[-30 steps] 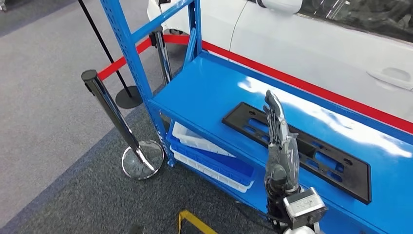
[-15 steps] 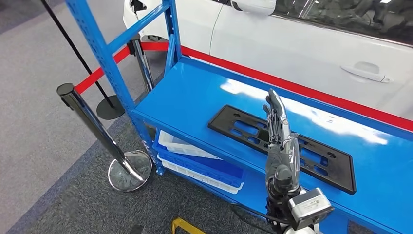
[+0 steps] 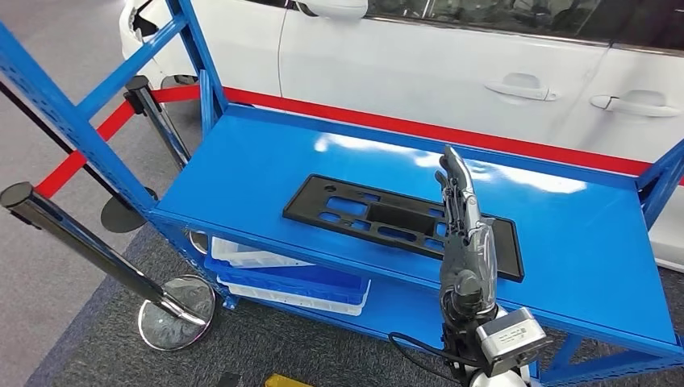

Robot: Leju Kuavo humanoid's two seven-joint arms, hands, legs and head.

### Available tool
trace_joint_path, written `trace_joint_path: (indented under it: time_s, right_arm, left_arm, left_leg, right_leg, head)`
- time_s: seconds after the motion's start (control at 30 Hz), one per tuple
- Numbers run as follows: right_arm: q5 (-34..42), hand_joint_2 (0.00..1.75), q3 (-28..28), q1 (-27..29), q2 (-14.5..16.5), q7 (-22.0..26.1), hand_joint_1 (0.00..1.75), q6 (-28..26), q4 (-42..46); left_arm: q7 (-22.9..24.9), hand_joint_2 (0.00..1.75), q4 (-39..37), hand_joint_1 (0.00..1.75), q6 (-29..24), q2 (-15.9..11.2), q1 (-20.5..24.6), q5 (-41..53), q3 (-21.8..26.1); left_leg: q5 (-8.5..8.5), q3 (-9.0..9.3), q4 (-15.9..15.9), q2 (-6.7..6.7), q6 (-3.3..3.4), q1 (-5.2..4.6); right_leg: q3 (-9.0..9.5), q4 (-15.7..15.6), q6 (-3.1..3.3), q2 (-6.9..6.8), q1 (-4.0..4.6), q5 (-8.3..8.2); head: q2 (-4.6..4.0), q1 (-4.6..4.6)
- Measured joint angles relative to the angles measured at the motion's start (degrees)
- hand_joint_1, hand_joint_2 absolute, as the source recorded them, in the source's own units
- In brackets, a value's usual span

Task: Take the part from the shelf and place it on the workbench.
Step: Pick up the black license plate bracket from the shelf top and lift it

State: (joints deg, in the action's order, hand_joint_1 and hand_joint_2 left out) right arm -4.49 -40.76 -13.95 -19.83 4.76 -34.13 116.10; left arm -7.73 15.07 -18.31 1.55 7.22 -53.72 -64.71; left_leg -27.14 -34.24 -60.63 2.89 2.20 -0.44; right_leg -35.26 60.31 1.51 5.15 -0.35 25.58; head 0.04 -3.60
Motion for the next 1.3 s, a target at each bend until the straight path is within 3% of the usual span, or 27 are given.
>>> trace_joint_path:
  time_s: [0.03,0.1,0.13,0.2,0.27,0.33,0.37,0.4,0.47,0.53,0.67,0.73,0.8,0.87,0.9,0.93,0.97,1.03,1.1,1.2,1.23,1.3]
  right_arm:
    - [-0.1,0.0,0.0,-0.1,0.1,-0.1,0.0,0.6,-0.1]
    - [0.1,0.0,0.0,-0.3,0.2,-0.2,0.0,2.1,-0.5]
    - [0.2,0.0,0.0,-0.5,0.4,-0.1,0.0,3.0,-0.8]
    - [0.6,0.0,-0.3,-1.1,0.7,0.4,0.0,4.3,-1.4]
    - [0.8,0.0,-0.8,-1.8,1.3,1.0,0.0,5.1,-2.3]
    - [0.9,0.0,-1.4,-2.2,2.2,1.4,0.0,5.5,-3.4]
    - [0.9,0.0,-1.7,-2.3,2.5,1.6,0.0,5.6,-3.9]
    - [1.0,0.0,-2.0,-2.5,2.9,1.7,0.0,5.7,-4.4]
    - [1.1,0.0,-2.7,-3.2,3.4,1.6,0.0,6.2,-5.2]
    - [0.7,0.0,-3.4,-4.2,4.1,0.6,0.0,6.7,-6.3]
    - [-2.0,1.75,-5.3,-6.7,5.7,-2.3,0.0,6.4,-9.5]
    - [-3.4,1.75,-6.2,-8.5,6.6,-3.7,0.0,6.0,-11.5]
    - [-4.6,1.75,-7.1,-10.2,7.5,-5.1,0.0,5.8,-13.6]
    - [-5.9,1.75,-8.1,-12.0,8.2,-6.7,0.0,6.1,-15.9]
    - [-6.5,1.75,-8.6,-13.0,8.6,-7.5,0.0,6.5,-17.2]
    - [-7.2,1.75,-9.2,-14.2,9.1,-8.2,0.0,7.0,-18.5]
    - [-7.9,1.75,-9.7,-15.3,9.6,-8.8,0.0,7.6,-19.8]
    - [-9.4,1.75,-11.0,-17.5,10.8,-9.5,0.0,8.8,-22.2]
    - [-10.3,1.75,-12.5,-18.8,12.1,-9.7,0.0,9.3,-24.4]
    - [-10.9,1.75,-14.3,-19.2,13.8,-8.9,0.0,9.3,-27.3]
    - [-10.9,1.75,-14.6,-19.2,14.3,-8.5,0.0,9.2,-28.1]
    - [-10.8,1.75,-15.7,-19.2,15.3,-7.6,0.0,9.0,-30.5]
  left_arm:
    - [0.0,0.0,0.0,0.0,0.1,-0.1,0.0,0.2,-0.1]
    - [0.1,0.0,0.0,0.0,0.3,-0.2,0.1,0.5,-0.2]
    - [0.1,0.0,0.0,0.0,0.4,-0.2,0.2,0.7,-0.3]
    - [-0.2,0.0,0.0,0.0,0.4,-0.1,0.3,1.0,-0.4]
    - [-0.3,0.0,0.0,0.0,0.5,-0.1,0.3,1.1,-0.6]
    - [-0.3,0.0,0.0,0.0,0.5,0.0,0.2,1.1,-0.8]
    - [-0.3,0.0,0.0,0.0,0.5,0.0,0.2,1.1,-0.9]
    - [-0.3,0.0,0.0,0.0,0.5,0.1,0.2,1.1,-1.0]
    - [-0.3,0.0,0.0,0.0,0.5,0.3,0.2,1.0,-1.2]
    - [-0.3,0.0,0.0,0.0,0.4,0.3,0.3,0.7,-1.2]
    - [-0.9,0.0,-0.1,0.0,0.4,0.3,0.3,-0.1,-1.2]
    - [-1.3,0.0,-0.1,0.0,0.6,0.3,0.4,-0.6,-1.2]
    - [-1.4,0.0,-0.1,0.0,0.9,0.3,0.4,-0.9,-1.2]
    - [-1.3,0.0,-0.1,0.0,1.3,0.5,0.2,-1.3,-1.2]
    - [-1.1,0.0,-0.1,0.0,1.5,0.5,0.2,-1.5,-1.2]
    - [-0.8,0.0,-0.1,0.0,1.7,0.6,0.2,-1.9,-1.2]
    - [-0.6,0.0,-0.1,0.0,1.9,0.6,0.2,-2.4,-1.2]
    - [-0.2,0.0,-0.1,0.0,2.0,0.8,0.2,-3.4,-1.2]
    - [-0.1,0.0,-0.1,0.0,2.0,1.0,0.1,-4.3,-1.2]
    - [0.2,0.0,-0.1,0.0,2.0,1.4,-0.1,-5.4,-1.2]
    - [0.4,0.0,-0.1,0.0,1.9,1.6,-0.1,-5.6,-1.2]
    - [0.6,0.0,-0.1,0.0,1.7,2.0,0.0,-6.0,-1.2]
  left_leg:
    - [0.18,0.59,1.3,0.65,0.2,-0.14]
    - [0.35,1.04,2.3,0.3,0.36,-0.31]
    - [0.71,1.33,2.9,-0.19,0.41,-0.21]
    - [1.48,1.91,4.5,-1.12,0.59,0.17]
    - [1.71,2.0,4.9,-1.87,0.77,0.24]
    - [1.64,1.88,4.7,-2.49,0.71,0.32]
    - [1.56,1.83,4.6,-2.71,0.61,0.41]
    - [1.42,1.74,4.3,-2.83,0.42,0.54]
    - [0.9,1.43,3.2,-2.92,-0.21,0.81]
    - [0.3,0.83,1.9,-2.94,-1.0,0.72]
    - [-0.05,0.23,1.1,-3.08,-2.1,0.78]
    - [-2.16,-1.19,-2.1,-3.06,-2.63,0.92]
    - [-5.65,-4.41,-9.0,-3.04,-3.07,0.98]
    - [-6.8,-6.79,-13.8,-3.03,-3.11,1.0]
    - [-5.8,-6.65,-13.2,-3.02,-2.94,0.98]
    - [-3.94,-5.55,-10.6,-2.99,-2.64,0.94]
    - [-1.9,-3.88,-6.8,-2.93,-2.24,0.83]
    - [0.39,-0.96,-0.4,-2.74,-1.48,0.44]
    - [0.47,-0.15,1.5,-2.6,-1.14,0.12]
    - [1.13,0.27,2.7,-2.65,-0.59,0.39]
    - [1.37,0.47,3.2,-2.69,-0.38,0.52]
    - [1.52,0.62,3.6,-2.76,-0.18,0.57]
  right_leg:
    - [-0.1,-0.1,-0.23,0.44,-0.22,-0.1]
    - [-0.23,-0.4,-0.98,1.37,-0.51,-0.4]
    - [-0.28,-0.4,-1.29,0.86,-0.44,-0.32]
    - [-1.19,1.8,-1.74,-1.66,-0.08,1.42]
    - [-3.92,8.2,-2.04,-4.1,-0.23,5.19]
    - [-6.12,13.7,-2.54,-4.59,-0.71,7.27]
    - [-5.91,13.8,-2.81,-4.7,-0.96,6.82]
    - [-4.56,11.7,-3.08,-4.82,-1.19,5.39]
    - [-0.48,4.6,-3.41,-5.17,-1.53,2.6]
    - [1.48,0.6,-2.96,-5.21,-1.45,1.84]
    - [1.04,0.6,-1.38,-4.88,-1.18,1.73]
    - [0.98,0.4,-0.84,-4.89,-1.28,1.5]
    - [0.85,0.4,-0.57,-4.9,-1.12,1.41]
    - [0.74,0.4,-0.46,-4.82,-0.87,1.38]
    - [0.73,0.4,-0.44,-4.72,-0.75,1.37]
    - [0.75,0.4,-0.43,-4.61,-0.64,1.36]
    - [0.77,0.4,-0.43,-4.49,-0.57,1.36]
    - [0.71,0.3,-0.61,-4.33,-0.44,1.26]
    - [0.65,-0.1,-1.03,-4.3,-0.42,1.05]
    - [0.72,-0.4,-1.87,-4.47,-0.37,1.33]
    - [0.14,0.9,-2.08,-4.58,-0.35,2.31]
    - [-2.79,7.3,-2.22,-4.74,-0.38,5.62]
  head:
    - [0.0,-0.02]
    - [0.0,-0.11]
    - [0.0,-0.1]
    - [0.0,0.15]
    - [0.0,0.39]
    - [0.0,0.43]
    - [0.0,0.43]
    - [0.0,0.43]
    - [0.0,0.47]
    - [0.0,0.47]
    - [0.0,0.3]
    - [0.0,0.14]
    - [0.0,0.01]
    - [0.0,0.01]
    - [0.0,0.02]
    - [0.0,0.02]
    - [0.0,0.02]
    - [0.0,0.04]
    - [0.0,0.05]
    - [0.0,0.15]
    - [0.0,0.18]
    - [0.0,0.28]
